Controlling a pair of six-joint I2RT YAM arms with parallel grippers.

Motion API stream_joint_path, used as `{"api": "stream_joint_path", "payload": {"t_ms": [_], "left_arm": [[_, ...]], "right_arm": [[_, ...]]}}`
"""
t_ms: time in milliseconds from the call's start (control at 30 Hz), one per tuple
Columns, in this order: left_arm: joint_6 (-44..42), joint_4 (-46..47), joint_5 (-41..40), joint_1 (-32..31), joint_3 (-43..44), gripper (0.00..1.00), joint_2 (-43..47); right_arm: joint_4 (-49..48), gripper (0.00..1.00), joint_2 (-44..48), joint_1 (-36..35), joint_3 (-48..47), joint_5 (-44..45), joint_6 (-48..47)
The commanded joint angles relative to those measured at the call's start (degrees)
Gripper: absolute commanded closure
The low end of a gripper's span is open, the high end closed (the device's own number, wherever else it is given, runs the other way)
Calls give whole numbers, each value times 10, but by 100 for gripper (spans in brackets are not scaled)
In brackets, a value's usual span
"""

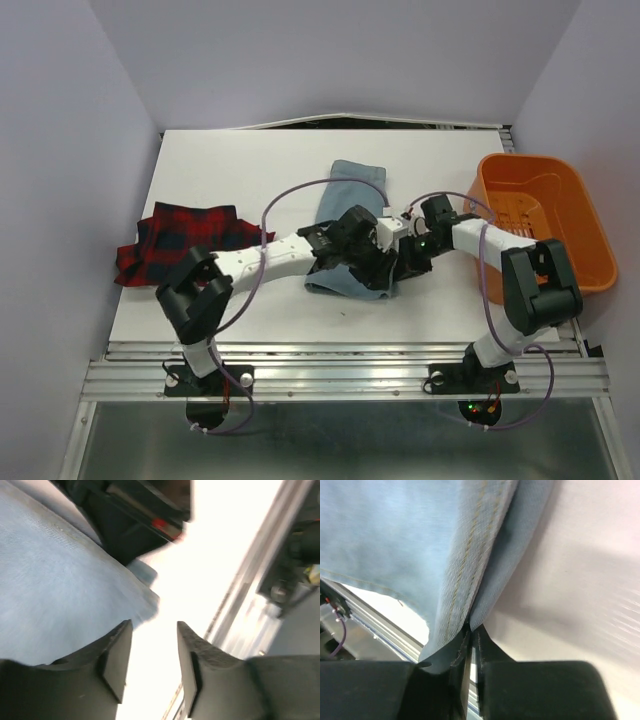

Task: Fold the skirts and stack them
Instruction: Fold the skirt

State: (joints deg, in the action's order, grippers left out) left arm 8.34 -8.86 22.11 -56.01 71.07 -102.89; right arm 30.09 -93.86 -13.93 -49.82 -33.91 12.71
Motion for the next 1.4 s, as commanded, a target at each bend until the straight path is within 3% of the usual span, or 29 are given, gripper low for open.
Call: {"api": "stream_joint_path", "payload": {"t_ms": [0, 100, 200, 400, 567, 700, 867, 1033, 1167, 1367], "left_arm": [[-25, -19, 29, 33, -15, 41, 109], [-39, -24, 54, 112, -40, 27, 159], [-80, -42, 58, 180, -56, 31, 186], [-169, -71, 174, 267, -110, 51, 187], [-171, -43, 231, 295, -141, 71, 112], [-168, -30, 222, 303, -145, 78, 51], [-179, -43, 142, 307, -132, 85, -24], [-190, -69, 99, 318, -115, 87, -31], [-231, -98, 137, 316, -116, 83, 29], [-280, -134, 174, 309, -60, 75, 105]], "right_arm": [[75, 82, 44, 4, -68, 49, -54], [102, 62, 57, 4, -107, 39, -82], [111, 53, 60, 4, -142, 38, -92], [111, 53, 41, 4, -184, 1, -88], [74, 53, -8, -1, -175, -143, -45], [71, 55, -54, -1, -148, -154, -66], [60, 60, -97, -1, -97, -99, -102], [46, 62, -107, -1, -81, -71, -140], [53, 62, -95, -1, -75, -64, -156], [72, 58, -43, -1, -155, -108, -141]]}}
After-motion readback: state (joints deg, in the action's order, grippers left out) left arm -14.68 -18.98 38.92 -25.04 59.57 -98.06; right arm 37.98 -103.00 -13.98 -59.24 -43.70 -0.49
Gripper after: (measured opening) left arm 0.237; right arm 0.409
